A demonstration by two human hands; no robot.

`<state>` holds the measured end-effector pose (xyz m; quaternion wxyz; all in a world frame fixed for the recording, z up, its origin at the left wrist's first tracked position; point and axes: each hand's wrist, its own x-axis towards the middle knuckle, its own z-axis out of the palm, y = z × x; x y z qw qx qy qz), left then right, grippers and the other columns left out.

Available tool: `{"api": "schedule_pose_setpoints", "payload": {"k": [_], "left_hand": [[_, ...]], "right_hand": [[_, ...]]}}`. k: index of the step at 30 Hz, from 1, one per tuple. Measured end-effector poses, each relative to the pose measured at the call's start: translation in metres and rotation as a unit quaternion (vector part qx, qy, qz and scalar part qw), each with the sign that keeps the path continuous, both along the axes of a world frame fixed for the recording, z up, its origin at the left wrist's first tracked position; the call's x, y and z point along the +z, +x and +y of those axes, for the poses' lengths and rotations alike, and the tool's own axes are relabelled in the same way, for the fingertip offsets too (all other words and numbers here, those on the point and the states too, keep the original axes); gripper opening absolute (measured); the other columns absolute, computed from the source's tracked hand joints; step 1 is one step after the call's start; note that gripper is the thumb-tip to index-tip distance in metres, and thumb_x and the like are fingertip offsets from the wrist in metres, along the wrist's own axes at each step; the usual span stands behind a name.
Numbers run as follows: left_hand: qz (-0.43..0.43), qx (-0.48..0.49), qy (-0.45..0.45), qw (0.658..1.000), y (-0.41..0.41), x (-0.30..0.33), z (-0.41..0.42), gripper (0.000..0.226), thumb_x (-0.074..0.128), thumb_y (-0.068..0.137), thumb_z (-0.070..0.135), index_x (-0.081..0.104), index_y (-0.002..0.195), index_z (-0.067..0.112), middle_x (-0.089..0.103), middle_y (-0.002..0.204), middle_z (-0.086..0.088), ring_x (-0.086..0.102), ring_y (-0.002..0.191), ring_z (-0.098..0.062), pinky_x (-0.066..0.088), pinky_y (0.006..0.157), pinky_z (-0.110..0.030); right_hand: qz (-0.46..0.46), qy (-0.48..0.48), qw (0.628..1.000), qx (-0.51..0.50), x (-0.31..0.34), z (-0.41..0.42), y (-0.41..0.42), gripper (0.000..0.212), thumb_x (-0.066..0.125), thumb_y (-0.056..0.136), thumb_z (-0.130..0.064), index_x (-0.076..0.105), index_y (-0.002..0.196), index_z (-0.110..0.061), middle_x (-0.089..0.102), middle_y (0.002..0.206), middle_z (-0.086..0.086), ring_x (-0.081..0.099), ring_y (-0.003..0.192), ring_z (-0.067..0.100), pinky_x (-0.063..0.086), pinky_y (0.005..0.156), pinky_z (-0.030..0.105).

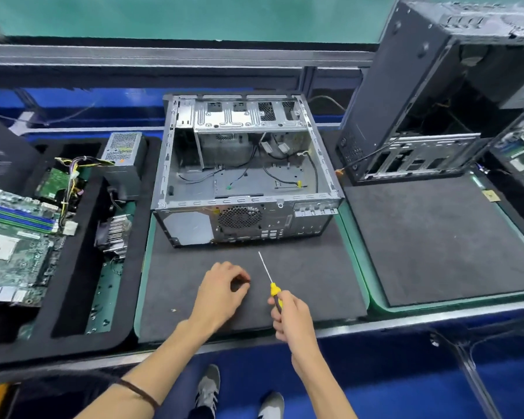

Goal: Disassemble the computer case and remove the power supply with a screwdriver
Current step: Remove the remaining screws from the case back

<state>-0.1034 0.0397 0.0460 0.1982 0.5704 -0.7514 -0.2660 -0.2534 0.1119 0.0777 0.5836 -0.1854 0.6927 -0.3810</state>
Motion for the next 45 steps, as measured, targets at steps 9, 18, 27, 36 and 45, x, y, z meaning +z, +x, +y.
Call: {"api": "schedule_pose_setpoints", "payload": {"k": [9, 18, 27, 36, 45], "left_hand": [[-0.045, -0.035, -0.095, 0.994, 0.001, 0.025, 0.001, 0.014, 0.068, 0.091, 0.026, 0.07, 0.103, 0.019, 0.064, 0.102, 0.008, 0.059, 0.099, -0.018, 0.045, 0.089, -0.037], [-0.063, -0.077, -0.211, 0.972, -0.019, 0.124, -0.089, 0.06, 0.074, 0.084, 0.034, 0.053, 0.136, 0.013, 0.056, 0.136, -0.004, 0.048, 0.125, -0.025, 0.034, 0.104, -0.038], [-0.011, -0.152, -0.052, 0.987, -0.013, 0.115, -0.134, 0.033, 0.075, 0.087, 0.023, 0.069, 0.119, 0.017, 0.071, 0.119, 0.002, 0.063, 0.113, -0.017, 0.048, 0.1, -0.037], [0.021, -0.165, -0.065, 0.984, -0.01, 0.111, -0.137, 0.033, 0.076, 0.086, 0.023, 0.071, 0.118, 0.017, 0.072, 0.117, 0.004, 0.064, 0.111, -0.012, 0.048, 0.101, -0.032], [0.022, -0.164, -0.043, 0.985, -0.011, 0.112, -0.138, 0.033, 0.076, 0.085, 0.021, 0.07, 0.117, 0.019, 0.071, 0.116, 0.005, 0.064, 0.11, -0.01, 0.048, 0.102, -0.032]], "right_hand": [[-0.044, -0.019, 0.998, 0.03, -0.001, 0.004, -0.004, 0.023, 0.046, 0.103, -0.03, 0.059, 0.092, -0.014, 0.042, 0.057, -0.005, 0.027, 0.049, 0.01, 0.018, 0.045, 0.024], [-0.049, -0.135, 0.989, -0.025, 0.037, -0.018, 0.003, 0.024, 0.047, 0.103, -0.031, 0.06, 0.096, -0.012, 0.034, 0.054, -0.003, 0.021, 0.043, 0.011, 0.018, 0.039, 0.021], [-0.022, -0.136, 0.99, -0.03, 0.05, -0.027, 0.013, 0.025, 0.048, 0.104, -0.032, 0.062, 0.096, -0.014, 0.033, 0.052, -0.007, 0.022, 0.042, 0.009, 0.019, 0.038, 0.02], [-0.056, -0.138, 0.988, -0.052, 0.043, -0.035, 0.017, 0.026, 0.049, 0.105, -0.033, 0.062, 0.096, -0.013, 0.031, 0.053, -0.005, 0.019, 0.044, 0.01, 0.017, 0.038, 0.021], [-0.076, -0.144, 0.985, -0.059, 0.044, -0.035, 0.011, 0.026, 0.048, 0.105, -0.032, 0.06, 0.095, -0.011, 0.03, 0.053, -0.004, 0.018, 0.043, 0.01, 0.017, 0.038, 0.021]]}}
